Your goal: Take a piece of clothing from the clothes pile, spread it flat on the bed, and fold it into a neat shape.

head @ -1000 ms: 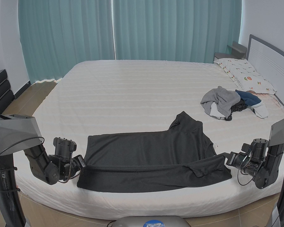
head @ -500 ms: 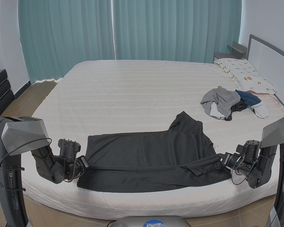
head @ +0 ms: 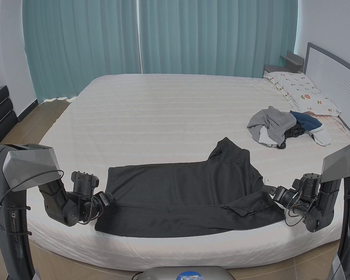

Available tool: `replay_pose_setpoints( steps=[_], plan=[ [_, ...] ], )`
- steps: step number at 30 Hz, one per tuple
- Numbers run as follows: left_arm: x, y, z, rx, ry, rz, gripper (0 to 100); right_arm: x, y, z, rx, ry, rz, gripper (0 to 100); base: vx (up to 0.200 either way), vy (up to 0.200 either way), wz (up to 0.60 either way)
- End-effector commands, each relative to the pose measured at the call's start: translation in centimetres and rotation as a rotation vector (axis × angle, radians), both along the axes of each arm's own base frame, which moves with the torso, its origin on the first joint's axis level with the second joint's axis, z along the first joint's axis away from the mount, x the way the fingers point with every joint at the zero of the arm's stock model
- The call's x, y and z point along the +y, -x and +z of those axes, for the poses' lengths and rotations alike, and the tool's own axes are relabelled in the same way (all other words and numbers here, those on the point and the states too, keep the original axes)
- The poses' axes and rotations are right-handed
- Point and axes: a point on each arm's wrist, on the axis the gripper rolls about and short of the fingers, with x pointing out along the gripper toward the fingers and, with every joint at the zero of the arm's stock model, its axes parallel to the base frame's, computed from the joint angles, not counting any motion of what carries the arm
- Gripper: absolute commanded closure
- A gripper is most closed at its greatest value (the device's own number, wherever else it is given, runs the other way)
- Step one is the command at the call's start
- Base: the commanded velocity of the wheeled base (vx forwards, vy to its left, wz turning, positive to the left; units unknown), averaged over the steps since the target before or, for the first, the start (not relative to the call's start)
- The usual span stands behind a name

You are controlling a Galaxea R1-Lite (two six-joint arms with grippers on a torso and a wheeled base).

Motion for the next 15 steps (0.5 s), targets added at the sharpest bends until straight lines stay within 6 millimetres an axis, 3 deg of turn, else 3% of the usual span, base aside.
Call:
replay_pose_setpoints(
  steps=[1, 5, 15],
  plan=[
    [1.03, 0.28, 1.44, -0.042, 0.01, 0.028, 0, -1.01, -0.16, 1.18, -0.038, -0.048, -0.046, 0, 0.0, 0.0, 0.0],
    [1.23, 0.22, 1.57, -0.077, 0.036, 0.059, 0, -1.53, -0.11, 1.22, -0.033, -0.085, -0.072, 0, 0.0, 0.0, 0.0],
    [1.42, -0.18, 1.68, -0.098, 0.055, 0.073, 0, -1.55, -0.08, 1.0, -0.016, -0.129, -0.079, 0, 0.18, 0.0, 0.0]
  ],
)
